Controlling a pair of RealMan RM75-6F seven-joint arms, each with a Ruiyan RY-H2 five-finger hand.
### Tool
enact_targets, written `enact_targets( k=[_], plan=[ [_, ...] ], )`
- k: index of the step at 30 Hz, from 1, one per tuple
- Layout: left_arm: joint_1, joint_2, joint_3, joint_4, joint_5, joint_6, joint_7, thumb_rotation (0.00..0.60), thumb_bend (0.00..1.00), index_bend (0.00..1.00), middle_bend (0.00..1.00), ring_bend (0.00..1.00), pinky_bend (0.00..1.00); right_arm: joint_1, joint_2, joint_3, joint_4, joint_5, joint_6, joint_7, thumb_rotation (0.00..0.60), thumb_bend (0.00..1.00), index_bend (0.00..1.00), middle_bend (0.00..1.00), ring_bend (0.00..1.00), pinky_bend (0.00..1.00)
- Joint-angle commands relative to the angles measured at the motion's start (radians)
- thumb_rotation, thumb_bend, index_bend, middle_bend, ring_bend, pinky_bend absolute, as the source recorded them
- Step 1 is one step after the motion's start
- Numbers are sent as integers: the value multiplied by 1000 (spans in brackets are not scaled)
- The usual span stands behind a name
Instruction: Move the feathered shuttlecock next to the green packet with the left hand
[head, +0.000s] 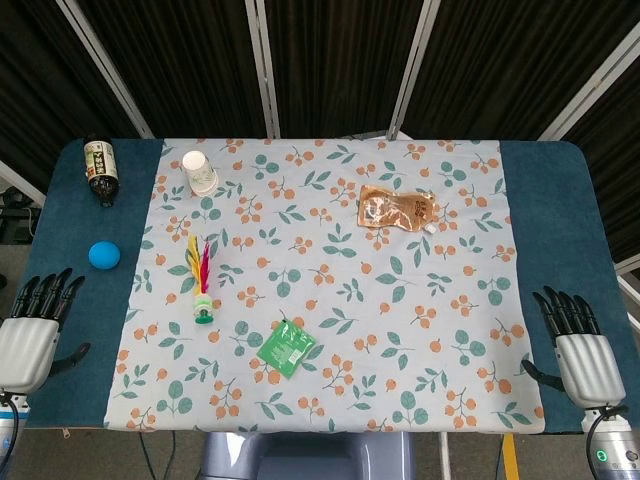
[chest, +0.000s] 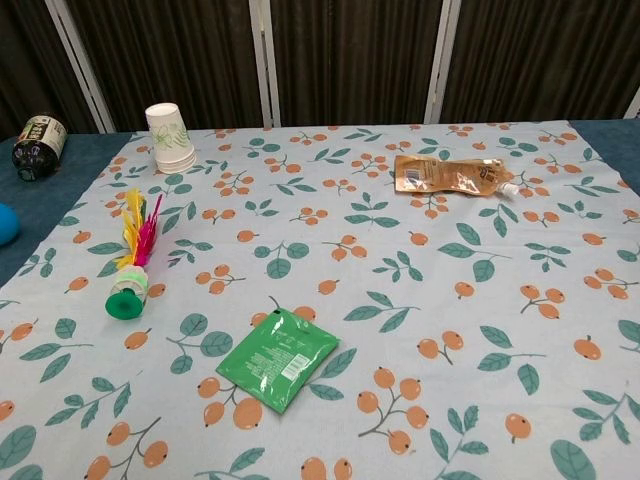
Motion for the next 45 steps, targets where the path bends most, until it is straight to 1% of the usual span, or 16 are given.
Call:
enact_targets(
  k=[1,5,9,18,20,24,26,27,29,32,35,41,45],
  plan=[
    [1,-4,-3,3,7,-5,5,600,231,39,0,0,0,-1,0,-1,-1,-3,3,0,600,86,47,0,0,0],
    [-2,-9,-12,6,12,-18,13,600,230,47,0,0,0,-3,1,-3,-1,-7,6,0,600,86,46,0,0,0],
    [-12,-16,-28,10,7,-35,21,600,230,81,0,0,0,-3,2,-3,-2,-7,6,0,600,85,46,0,0,0],
    [-71,-33,-93,16,-69,-129,39,600,232,190,0,0,0,-3,4,-4,-6,-1,-1,0,600,86,47,0,0,0],
    [-93,-35,-112,16,-99,-162,46,600,234,212,0,0,0,-3,4,-4,-6,-2,-2,-1,600,86,47,0,0,0],
    [-176,-33,-169,32,-195,-288,87,600,239,272,0,0,0,-3,5,-5,-8,2,-6,-4,600,86,47,0,0,0],
    [-224,-34,-193,52,-240,-355,111,600,239,313,0,0,0,-3,7,-3,-11,6,-7,-3,600,86,48,0,0,0],
    [-237,-37,-200,60,-251,-373,117,600,239,336,0,0,0,-3,7,-3,-11,6,-6,-3,600,86,48,0,0,0],
    [-284,-52,-219,102,-285,-431,140,600,239,371,0,0,0,-4,8,-4,-11,5,-6,-4,600,86,48,0,0,0],
    [-373,-113,-243,221,-324,-527,181,600,239,408,0,0,0,-5,9,-3,-12,10,-7,-2,600,86,48,0,0,0],
    [-433,-172,-236,320,-321,-585,213,600,240,417,0,0,0,-6,11,-3,-13,14,-10,-1,600,87,47,0,0,0],
    [-491,-239,-212,425,-299,-641,238,600,241,416,0,0,0,-5,13,-3,-15,17,-13,0,600,86,48,0,0,0],
    [-521,-287,-208,477,-297,-658,244,600,303,418,0,0,0,-5,15,-3,-17,18,-15,2,600,87,48,0,0,0]
  ],
)
